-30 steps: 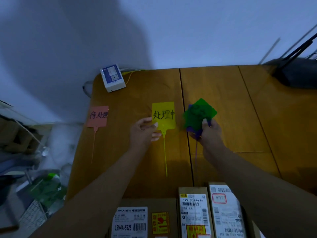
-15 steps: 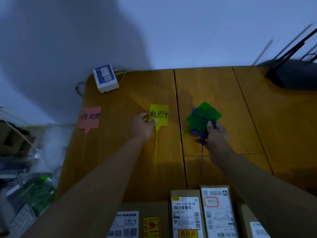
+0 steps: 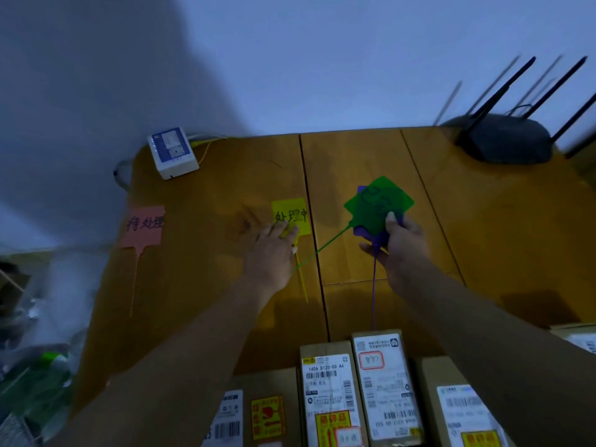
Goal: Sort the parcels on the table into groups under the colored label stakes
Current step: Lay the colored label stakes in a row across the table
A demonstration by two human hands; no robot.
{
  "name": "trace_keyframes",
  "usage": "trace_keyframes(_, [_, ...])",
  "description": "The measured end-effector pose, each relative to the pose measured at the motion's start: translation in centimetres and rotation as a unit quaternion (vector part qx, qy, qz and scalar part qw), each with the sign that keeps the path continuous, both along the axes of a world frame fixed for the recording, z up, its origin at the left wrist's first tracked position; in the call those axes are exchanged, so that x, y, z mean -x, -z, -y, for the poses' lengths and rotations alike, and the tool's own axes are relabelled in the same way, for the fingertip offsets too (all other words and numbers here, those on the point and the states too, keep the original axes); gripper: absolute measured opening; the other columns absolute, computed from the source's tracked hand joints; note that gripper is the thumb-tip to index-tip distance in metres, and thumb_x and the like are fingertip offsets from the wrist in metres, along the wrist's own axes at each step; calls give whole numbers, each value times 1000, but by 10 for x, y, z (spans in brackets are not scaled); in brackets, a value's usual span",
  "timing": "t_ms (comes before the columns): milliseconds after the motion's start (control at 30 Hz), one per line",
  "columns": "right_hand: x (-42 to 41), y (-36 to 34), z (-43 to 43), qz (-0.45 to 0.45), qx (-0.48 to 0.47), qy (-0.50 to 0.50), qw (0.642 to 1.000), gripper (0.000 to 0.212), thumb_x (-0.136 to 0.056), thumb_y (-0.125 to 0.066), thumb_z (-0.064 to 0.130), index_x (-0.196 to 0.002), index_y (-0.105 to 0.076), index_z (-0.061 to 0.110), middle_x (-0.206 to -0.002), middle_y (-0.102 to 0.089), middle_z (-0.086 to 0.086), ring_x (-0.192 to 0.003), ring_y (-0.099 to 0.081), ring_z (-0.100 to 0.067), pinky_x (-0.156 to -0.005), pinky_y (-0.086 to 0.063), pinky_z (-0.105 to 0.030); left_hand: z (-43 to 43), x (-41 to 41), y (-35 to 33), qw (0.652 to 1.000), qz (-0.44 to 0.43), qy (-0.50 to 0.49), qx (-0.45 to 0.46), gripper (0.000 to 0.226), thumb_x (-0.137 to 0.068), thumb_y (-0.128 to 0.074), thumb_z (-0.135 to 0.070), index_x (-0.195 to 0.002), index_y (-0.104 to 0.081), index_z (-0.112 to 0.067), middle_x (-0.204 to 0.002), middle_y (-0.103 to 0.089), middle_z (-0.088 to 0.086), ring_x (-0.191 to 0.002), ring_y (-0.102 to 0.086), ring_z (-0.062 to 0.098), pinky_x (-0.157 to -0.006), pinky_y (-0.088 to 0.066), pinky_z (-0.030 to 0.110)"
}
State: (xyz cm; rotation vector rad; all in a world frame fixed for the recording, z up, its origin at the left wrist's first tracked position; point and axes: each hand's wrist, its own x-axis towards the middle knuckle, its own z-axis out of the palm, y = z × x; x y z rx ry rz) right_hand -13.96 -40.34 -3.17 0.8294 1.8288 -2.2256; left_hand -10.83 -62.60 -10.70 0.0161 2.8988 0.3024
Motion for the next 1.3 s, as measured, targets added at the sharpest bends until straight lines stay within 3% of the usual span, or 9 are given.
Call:
trace_keyframes(167, [-13, -19, -17, -6, -19, -21, 1000, 17, -110, -48, 23, -124, -57, 19, -108, -66, -4, -79, -66, -19, -55, -58, -33, -6, 0, -6, 996, -90, 2, -17, 50, -106, -47, -30, -155, -41, -25, -156, -45, 7, -140, -41, 34, -107, -44, 50])
trace_keyframes(233, [-18, -26, -25, -9, -37, -43, 998, 20, -110, -49, 25, -126, -58, 16, -109, -66, -6, -77, -64, -20, -53, -54, -32, -23, 2, -17, 980, -127, -54, -140, 35, -105, -53, -29, -138, -62, -23, -135, -64, 6, -123, -58, 31, -98, -49, 47])
trace_keyframes(367, [-23, -38, -43, -26, -66, -96, 993, 32, -109, -51, 27, -137, -60, 14, -121, -69, -16, -73, -59, -24, -51, -48, -33, -78, 3, -86, 817, 47, -215, -532, 29, -103, -58, -40, -110, -74, -17, -101, -76, 3, -85, -69, 21, -75, -51, 40])
trace_keyframes(600, [-9, -41, -100, -57, -34, -150, 987, 32, -107, -57, 31, -134, -63, 16, -114, -72, -12, -81, -66, -25, -46, -46, -28, -152, 6, -109, 756, 7, -282, -591, 23, -95, -73, -22, -115, -71, -11, -96, -77, 5, -66, -71, 10, -60, -51, 26])
trace_keyframes(833, [18, -28, -195, -26, -11, -122, 992, 23, -104, -60, 34, -120, -63, 18, -106, -69, -7, -81, -68, -16, -55, -61, -30, -235, 29, -85, 562, 25, -450, -693, 17, -94, -69, -9, -110, -68, -3, -93, -77, 13, -67, -76, 16, -57, -58, 24])
trace_keyframes(933, [28, -21, -240, -6, -13, -113, 994, 20, -105, -58, 34, -119, -62, 19, -106, -69, -7, -85, -68, -19, -63, -63, -35, -263, 48, -67, 547, 11, -485, -682, 15, -96, -68, -6, -110, -68, -3, -103, -74, 14, -71, -74, 15, -56, -59, 20])
trace_keyframes(1033, [34, -8, -277, -4, -20, -113, 993, 30, -105, -58, 35, -125, -63, 14, -109, -69, -8, -85, -68, -18, -58, -59, -33, -278, 63, -42, 576, 2, -526, -625, 14, -93, -72, -3, -104, -70, -11, -109, -72, 11, -74, -70, 9, -51, -56, 16])
trace_keyframes(1133, [38, 6, -300, 7, -9, -108, 994, 36, -105, -56, 35, -132, -62, 12, -115, -69, -13, -87, -68, -20, -58, -57, -32, -288, 73, -19, 602, -8, -552, -577, 8, -93, -73, -7, -98, -72, -14, -101, -76, 14, -69, -75, 11, -53, -58, 20])
trace_keyframes(1300, [45, 18, -316, 37, 27, -95, 994, 22, -109, -51, 24, -126, -62, 15, -111, -69, -7, -90, -69, -22, -60, -57, -36, -300, 82, 0, 589, -39, -569, -573, 13, -93, -72, -5, -105, -70, -3, -83, -73, 11, -66, -74, 17, -53, -59, 22])
